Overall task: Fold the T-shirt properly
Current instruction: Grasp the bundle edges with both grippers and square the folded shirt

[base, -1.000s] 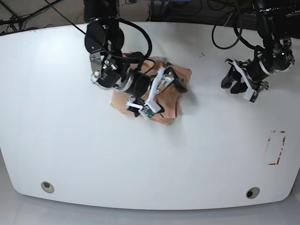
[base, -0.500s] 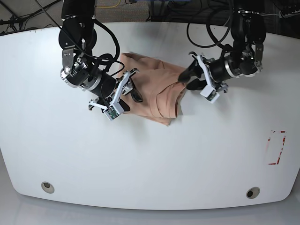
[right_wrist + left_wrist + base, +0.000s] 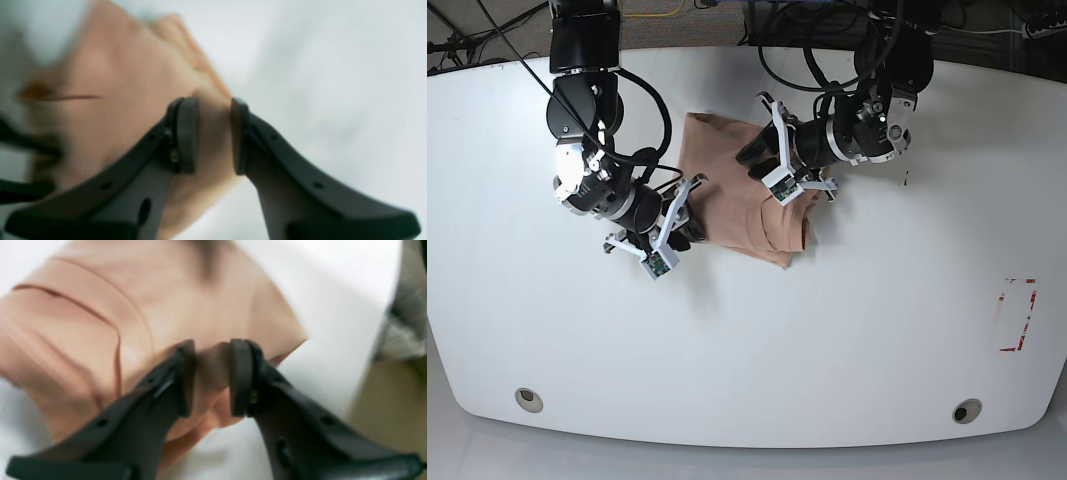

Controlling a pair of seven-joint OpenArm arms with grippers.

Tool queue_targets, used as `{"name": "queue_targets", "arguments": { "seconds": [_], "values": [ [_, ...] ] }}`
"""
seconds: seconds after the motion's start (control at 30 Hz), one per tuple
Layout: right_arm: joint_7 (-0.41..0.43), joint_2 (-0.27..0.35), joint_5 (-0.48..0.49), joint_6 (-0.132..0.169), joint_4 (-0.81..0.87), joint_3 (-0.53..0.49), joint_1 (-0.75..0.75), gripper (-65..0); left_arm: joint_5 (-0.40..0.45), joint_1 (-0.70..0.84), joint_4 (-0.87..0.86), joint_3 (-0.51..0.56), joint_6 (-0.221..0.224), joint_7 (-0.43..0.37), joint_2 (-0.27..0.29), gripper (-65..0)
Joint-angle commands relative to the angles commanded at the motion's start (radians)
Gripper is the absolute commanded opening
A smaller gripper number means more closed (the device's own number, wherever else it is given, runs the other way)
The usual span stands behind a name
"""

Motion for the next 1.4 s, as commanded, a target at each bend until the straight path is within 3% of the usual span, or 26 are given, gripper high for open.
{"name": "queue_targets", "arguments": {
  "seconds": [0.17, 0.3, 0.37, 0.6, 0.97, 1.23, 1.4],
  "values": [
    [0.091, 0.006, -0.052, 0.002, -0.103, -0.040, -0.002, -49.9, 0.031, -0.008, -0.048, -0.028, 0.000, -0.002, -0.006, -51.4],
    [0.147, 0.008, -0.061, 0.005, -0.149, -0.040, -0.034, -50.3, 0.028, -0.021, -0.086, -0.068, 0.000, -0.003, -0.043, -51.2],
    [0.172, 0.021, -0.061, 0.021, -0.141, -0.040, -0.072, -50.3, 0.028, -0.060, -0.115, -0.069, 0.000, -0.003, -0.069, -51.4],
    [0.172, 0.026, -0.069, 0.020, -0.057, -0.038, -0.167, -50.4, 0.028, -0.107, -0.153, -0.069, 0.000, -0.003, -0.124, -51.4],
    [0.169, -0.008, -0.068, 0.018, 0.091, -0.038, -0.293, -50.4, 0.026, -0.166, -0.201, -0.069, 0.000, -0.003, -0.152, -51.4],
    [0.054, -0.025, -0.060, 0.018, 0.227, -0.043, -0.307, -49.9, 0.026, -0.170, -0.184, -0.069, 0.000, -0.003, -0.186, -51.4],
    [0.043, -0.052, -0.071, 0.018, 0.258, -0.031, -0.287, -49.9, 0.026, -0.176, -0.107, -0.077, 0.000, -0.002, -0.187, -51.5]
  ]
}}
